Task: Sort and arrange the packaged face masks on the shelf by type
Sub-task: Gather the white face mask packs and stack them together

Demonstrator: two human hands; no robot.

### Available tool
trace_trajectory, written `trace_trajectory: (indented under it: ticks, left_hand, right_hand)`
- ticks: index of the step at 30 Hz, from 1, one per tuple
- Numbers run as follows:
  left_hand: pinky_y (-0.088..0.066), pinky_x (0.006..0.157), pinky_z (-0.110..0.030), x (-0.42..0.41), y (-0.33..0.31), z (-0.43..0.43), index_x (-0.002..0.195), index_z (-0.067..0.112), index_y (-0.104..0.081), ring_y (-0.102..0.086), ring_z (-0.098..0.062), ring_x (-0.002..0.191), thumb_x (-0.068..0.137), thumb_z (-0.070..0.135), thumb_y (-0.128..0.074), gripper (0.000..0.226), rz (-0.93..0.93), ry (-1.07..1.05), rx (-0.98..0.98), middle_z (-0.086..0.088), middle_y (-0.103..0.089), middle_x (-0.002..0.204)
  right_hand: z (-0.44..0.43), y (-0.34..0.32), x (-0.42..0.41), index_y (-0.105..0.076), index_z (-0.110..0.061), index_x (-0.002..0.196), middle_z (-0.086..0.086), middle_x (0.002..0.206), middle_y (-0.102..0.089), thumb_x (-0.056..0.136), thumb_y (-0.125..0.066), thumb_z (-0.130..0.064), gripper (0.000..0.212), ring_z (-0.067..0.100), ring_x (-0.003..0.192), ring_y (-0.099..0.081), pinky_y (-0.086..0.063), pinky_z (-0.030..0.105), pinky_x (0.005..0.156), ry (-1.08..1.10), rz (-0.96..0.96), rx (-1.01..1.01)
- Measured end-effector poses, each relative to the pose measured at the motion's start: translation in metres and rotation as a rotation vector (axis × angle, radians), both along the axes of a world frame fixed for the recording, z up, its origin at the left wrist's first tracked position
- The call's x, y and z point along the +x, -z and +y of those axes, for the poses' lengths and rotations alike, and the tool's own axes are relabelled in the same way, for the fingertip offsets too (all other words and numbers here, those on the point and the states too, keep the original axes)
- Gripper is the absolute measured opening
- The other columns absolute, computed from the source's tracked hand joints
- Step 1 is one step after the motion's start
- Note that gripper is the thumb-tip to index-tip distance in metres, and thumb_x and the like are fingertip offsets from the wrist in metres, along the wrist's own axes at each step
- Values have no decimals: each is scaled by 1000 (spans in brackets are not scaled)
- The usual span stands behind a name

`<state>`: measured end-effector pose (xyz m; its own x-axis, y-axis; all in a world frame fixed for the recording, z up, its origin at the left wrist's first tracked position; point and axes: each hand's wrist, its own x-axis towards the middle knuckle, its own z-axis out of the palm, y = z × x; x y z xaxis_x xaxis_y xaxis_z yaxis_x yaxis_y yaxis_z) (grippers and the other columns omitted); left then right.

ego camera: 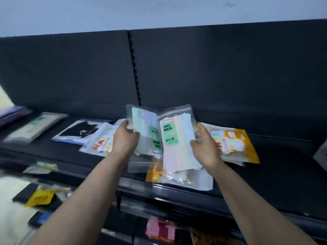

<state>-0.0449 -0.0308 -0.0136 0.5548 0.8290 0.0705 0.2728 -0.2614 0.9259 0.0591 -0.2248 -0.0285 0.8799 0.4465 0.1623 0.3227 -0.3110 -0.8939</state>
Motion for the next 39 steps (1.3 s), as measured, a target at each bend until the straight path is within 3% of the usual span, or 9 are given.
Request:
trace_trajectory:
  ticks: [4,8,10,18,21,25,31,36,39]
  left_hand:
    - [-56,79,-48,-80,7,74,146,14,-34,-65,-29,86,88,7,-53,61,82,-144,21,7,-61,79]
    - [-54,83,-45,-161,12,151,135,11,-46,-60,-32,97,88,6,-53,48,139,-275,67,-9,-64,110]
    - [-49,77,-36,-195,12,183,132,11,-48,-57,-28,92,89,3,-50,44,126,-310,58,-7,-60,110]
    - [-50,88,-38,-288,16,288,146,19,-35,-57,-29,113,88,12,-53,62,190,-403,74,-8,-54,136]
    - [-52,89,-41,-297,18,313,144,20,-38,-59,-28,108,87,10,-55,61,153,-399,54,-7,-57,131]
    - [-53,90,-47,-291,19,350,142,22,-39,-61,-26,105,87,11,-55,59,114,-382,7,-4,-60,125]
    - [-55,87,-47,-252,10,425,140,20,-41,-64,-26,99,88,12,-53,54,127,-318,11,-2,-61,120]
    - [-57,81,-40,-210,5,488,139,15,-43,-64,-25,97,88,9,-51,52,155,-226,6,-5,-62,121]
    - [-57,79,-39,-194,7,523,136,15,-46,-64,-24,97,87,8,-52,50,182,-176,17,-4,-63,118]
  right_hand:
    - [92,1,-47,-36,-31,136,-7,111,-57,88,-41,1,58,20,99,-59,-53,39,79,-143,-28,-13]
    - [189,9,-103,-34,-29,139,1,121,-59,88,-43,0,59,25,108,-58,-52,39,84,-206,-7,-5]
    - [230,12,-127,-26,-25,146,3,131,-53,91,-43,-3,62,25,115,-54,-48,34,87,-226,-5,-52]
    - [339,20,-179,-27,-34,144,-1,127,-56,92,-43,-6,61,21,111,-56,-52,46,89,-308,100,-35]
    - [367,17,-182,-33,-33,138,-2,110,-63,91,-41,-4,56,20,99,-62,-56,46,80,-310,119,-13]
    - [404,11,-181,-18,-26,149,-9,97,-62,93,-41,-2,65,19,97,-61,-52,36,77,-289,159,47]
    - [457,9,-157,-19,-21,150,-16,77,-54,93,-43,-1,65,22,86,-59,-50,39,81,-172,210,148]
    - [493,12,-136,-17,-17,150,-5,97,-64,93,-45,0,66,19,89,-59,-46,40,85,-135,286,184]
    - [520,9,-128,-18,-22,150,-7,101,-63,93,-44,-1,66,7,83,-57,-41,32,79,-126,299,147]
